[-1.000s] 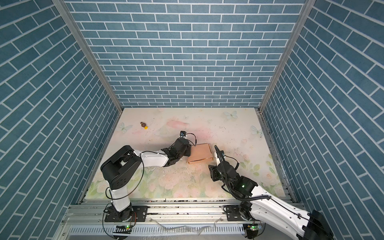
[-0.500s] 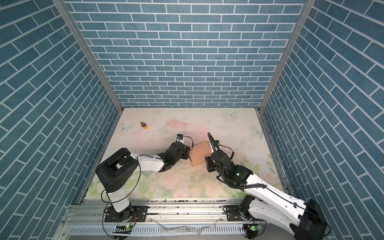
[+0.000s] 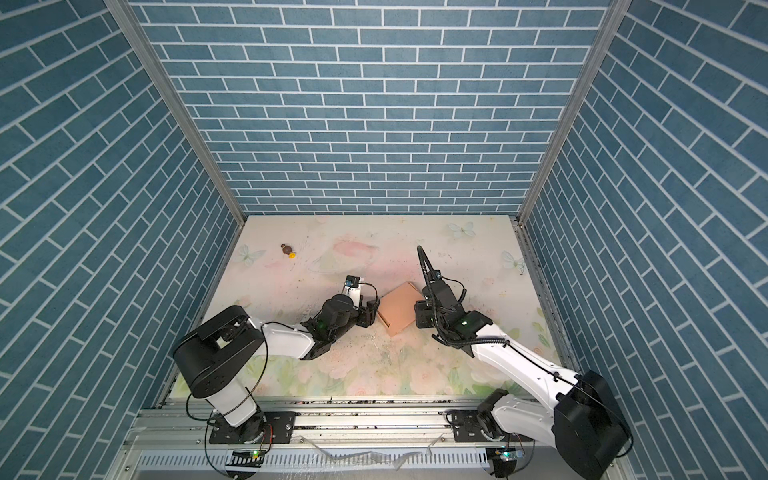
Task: Fold the paper box
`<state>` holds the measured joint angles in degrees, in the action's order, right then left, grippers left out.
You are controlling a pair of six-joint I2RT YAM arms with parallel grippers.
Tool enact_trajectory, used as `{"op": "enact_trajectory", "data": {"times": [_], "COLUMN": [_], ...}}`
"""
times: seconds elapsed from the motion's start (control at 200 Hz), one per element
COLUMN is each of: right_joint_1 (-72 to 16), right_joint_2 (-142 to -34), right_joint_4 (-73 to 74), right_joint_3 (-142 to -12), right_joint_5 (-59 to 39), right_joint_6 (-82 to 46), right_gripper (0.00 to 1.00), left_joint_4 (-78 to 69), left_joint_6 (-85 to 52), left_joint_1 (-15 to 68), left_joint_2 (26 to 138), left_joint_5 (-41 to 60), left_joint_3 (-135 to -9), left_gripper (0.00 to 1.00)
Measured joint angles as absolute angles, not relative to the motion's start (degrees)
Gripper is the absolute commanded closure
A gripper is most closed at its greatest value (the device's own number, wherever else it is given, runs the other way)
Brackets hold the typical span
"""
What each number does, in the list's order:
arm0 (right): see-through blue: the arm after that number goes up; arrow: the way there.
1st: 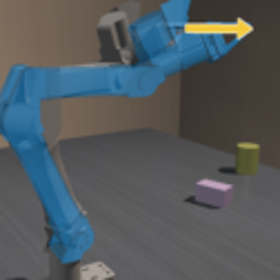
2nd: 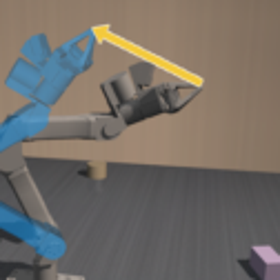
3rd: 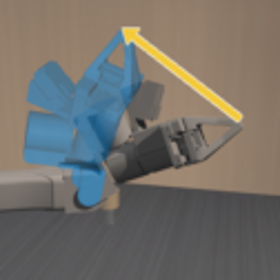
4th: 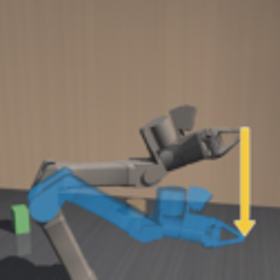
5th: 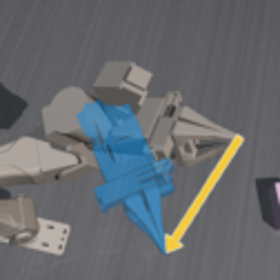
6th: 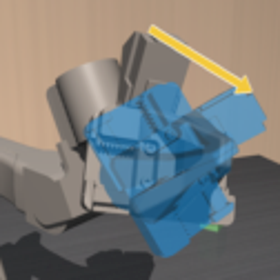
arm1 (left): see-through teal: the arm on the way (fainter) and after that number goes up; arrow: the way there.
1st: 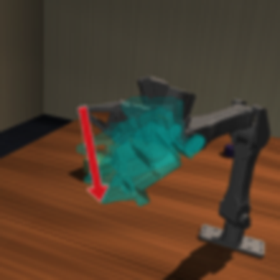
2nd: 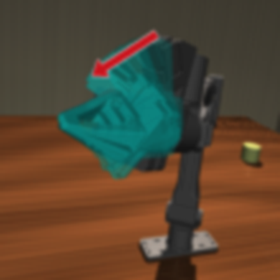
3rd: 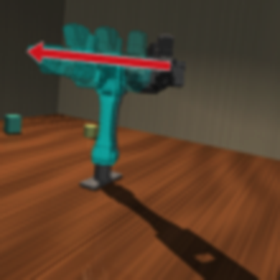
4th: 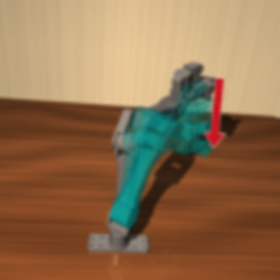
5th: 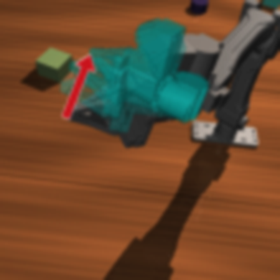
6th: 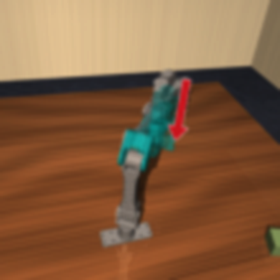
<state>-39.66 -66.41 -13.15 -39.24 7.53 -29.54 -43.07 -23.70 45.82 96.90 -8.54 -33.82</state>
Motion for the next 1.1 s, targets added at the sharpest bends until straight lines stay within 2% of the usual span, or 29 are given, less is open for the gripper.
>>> {"op": "enact_trajectory", "data": {"times": [0.45,0.925,1.1], "right_joint_1": [-39.4,-39.9,-40.4], "right_joint_2": [-74.1,-73.1,-70.3], "right_joint_4": [-7.5,-7.2,-11.4], "right_joint_3": [-36.1,-33.9,-38.3], "right_joint_5": [7.2,8.2,8.9], "right_joint_6": [-29.6,-29.7,-28.7], "right_gripper": [0.56,0.59,0.59], "left_joint_4": [-39.7,-33.5,-31.9], "left_joint_6": [-25.7,-25.8,-25.9], "left_joint_1": [48.1,49.3,49.3], "left_joint_2": [94.3,96.2,97.3], "left_joint_5": [-12.9,-13.3,-13.5], "left_joint_3": [-32.1,-36.7,-37.8], "left_gripper": [0.35,0.35,0.35]}}
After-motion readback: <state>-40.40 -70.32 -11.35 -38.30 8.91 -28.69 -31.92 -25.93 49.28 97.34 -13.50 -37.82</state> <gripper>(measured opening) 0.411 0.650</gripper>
